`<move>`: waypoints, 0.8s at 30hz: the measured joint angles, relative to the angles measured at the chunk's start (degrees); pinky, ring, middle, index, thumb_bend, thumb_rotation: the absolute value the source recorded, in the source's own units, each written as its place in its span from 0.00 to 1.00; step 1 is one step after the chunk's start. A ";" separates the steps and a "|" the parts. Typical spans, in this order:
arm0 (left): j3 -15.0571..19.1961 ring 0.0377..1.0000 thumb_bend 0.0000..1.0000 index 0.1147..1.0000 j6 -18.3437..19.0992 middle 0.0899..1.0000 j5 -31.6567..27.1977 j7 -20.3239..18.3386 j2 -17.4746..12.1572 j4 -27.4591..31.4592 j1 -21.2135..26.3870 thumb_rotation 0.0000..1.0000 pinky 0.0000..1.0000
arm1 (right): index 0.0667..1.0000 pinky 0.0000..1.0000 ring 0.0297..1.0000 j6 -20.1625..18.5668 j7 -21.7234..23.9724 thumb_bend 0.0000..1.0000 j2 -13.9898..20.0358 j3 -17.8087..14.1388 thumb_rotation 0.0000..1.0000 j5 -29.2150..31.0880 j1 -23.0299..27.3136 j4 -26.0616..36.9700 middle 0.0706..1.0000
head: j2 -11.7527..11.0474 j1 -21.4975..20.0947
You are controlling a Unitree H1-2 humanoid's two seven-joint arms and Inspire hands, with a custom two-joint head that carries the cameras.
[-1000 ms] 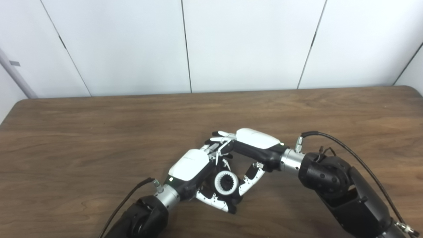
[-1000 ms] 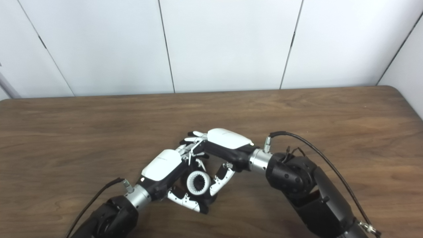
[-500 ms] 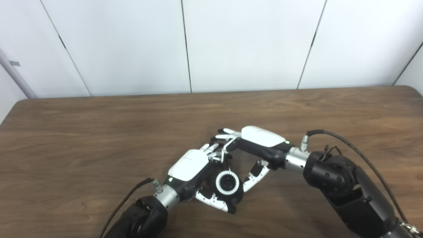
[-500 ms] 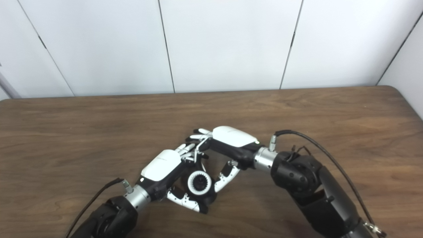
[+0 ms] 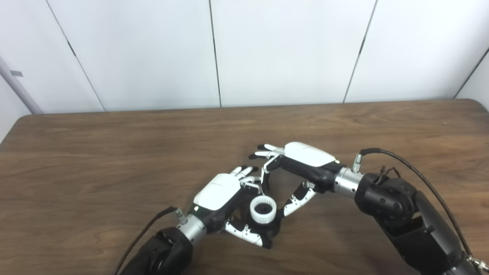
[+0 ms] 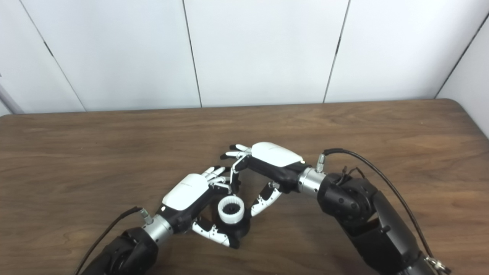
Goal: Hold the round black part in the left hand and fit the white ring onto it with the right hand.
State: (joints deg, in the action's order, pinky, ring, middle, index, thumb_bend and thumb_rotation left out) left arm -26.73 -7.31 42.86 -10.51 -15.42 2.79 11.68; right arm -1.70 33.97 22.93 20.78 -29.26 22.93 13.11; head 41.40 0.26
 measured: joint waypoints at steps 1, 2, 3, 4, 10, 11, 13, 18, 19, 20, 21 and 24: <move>0.00 0.97 0.52 0.41 0.01 0.83 0.00 -0.01 0.00 0.02 -0.02 0.05 1.00 | 0.44 0.95 1.00 0.00 -0.03 0.52 0.00 0.00 0.13 -0.06 -0.04 0.00 0.92 | 0.00 0.00; 0.01 0.97 0.52 0.41 0.01 0.83 0.00 -0.01 0.00 0.04 -0.04 0.05 1.00 | 0.44 0.95 1.00 0.01 -0.08 0.52 0.00 0.01 0.13 -0.09 -0.08 -0.01 0.92 | 0.00 0.00; 0.01 0.97 0.52 0.41 0.01 0.83 0.00 0.00 0.00 0.04 -0.06 0.05 1.00 | 0.44 0.95 1.00 0.01 -0.11 0.52 0.00 0.01 0.13 -0.11 -0.12 -0.01 0.92 | -0.09 0.26; 0.01 0.97 0.52 0.41 0.01 0.83 0.00 0.00 0.00 0.04 -0.06 0.05 1.00 | 0.44 0.95 1.00 0.01 -0.13 0.52 -0.01 0.02 0.13 -0.12 -0.13 -0.01 0.92 | -0.09 0.18; 0.02 0.97 0.52 0.41 0.00 0.82 0.00 0.00 0.00 0.04 -0.06 0.05 1.00 | 0.44 0.97 1.00 -0.01 -0.14 0.52 -0.05 0.01 0.13 -0.03 -0.14 -0.07 0.92 | -0.18 0.18; 0.02 0.97 0.52 0.41 0.00 0.83 0.00 0.00 0.00 0.03 -0.06 0.05 1.00 | 0.44 0.98 1.00 -0.14 -0.10 0.52 -0.05 0.00 0.13 0.08 -0.14 -0.08 0.94 | -0.18 0.18; 0.03 0.97 0.52 0.41 -0.01 0.83 -0.01 0.00 0.00 0.03 -0.06 0.05 1.00 | 0.44 1.00 1.00 -1.21 0.47 0.52 -0.03 -0.02 0.13 0.57 -0.11 0.08 0.97 | -0.26 0.09; 0.04 0.97 0.52 0.41 -0.08 0.83 -0.01 0.00 0.00 0.00 -0.06 0.05 1.00 | 0.62 1.00 1.00 -5.20 5.05 0.95 0.98 0.06 0.16 1.74 0.37 1.11 1.00 | -0.44 0.18; 0.05 0.97 0.52 0.41 -0.13 0.83 -0.02 0.00 0.00 -0.01 -0.06 0.05 1.00 | 0.67 1.00 1.00 -5.84 6.18 0.98 1.71 0.14 0.18 2.02 0.59 1.51 1.00 | -0.35 0.09; 0.05 0.97 0.52 0.41 -0.16 0.83 -0.04 0.01 0.00 -0.02 -0.06 0.05 1.00 | 0.71 1.00 1.00 -6.66 7.28 0.99 2.38 0.14 0.21 2.23 0.76 1.96 1.00 | -0.44 0.00; 0.07 0.97 0.52 0.41 -0.17 0.83 -0.08 0.00 0.00 -0.03 -0.07 0.05 1.00 | 0.76 1.00 1.00 -7.60 8.26 1.00 3.09 0.15 0.25 2.29 0.93 2.35 1.00 | -0.44 0.09; 0.14 0.97 0.52 0.41 -0.22 0.83 -0.10 0.01 -0.02 -0.08 -0.07 0.05 1.00 | 0.87 1.00 1.00 -9.91 10.80 1.00 5.20 0.30 0.35 2.49 1.43 2.65 1.00 | -0.62 0.09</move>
State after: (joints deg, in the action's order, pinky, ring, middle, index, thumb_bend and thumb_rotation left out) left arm -26.59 -7.53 42.76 -10.50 -15.44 2.71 11.61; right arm -11.62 44.77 28.14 21.08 -26.77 24.36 15.76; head 40.78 0.35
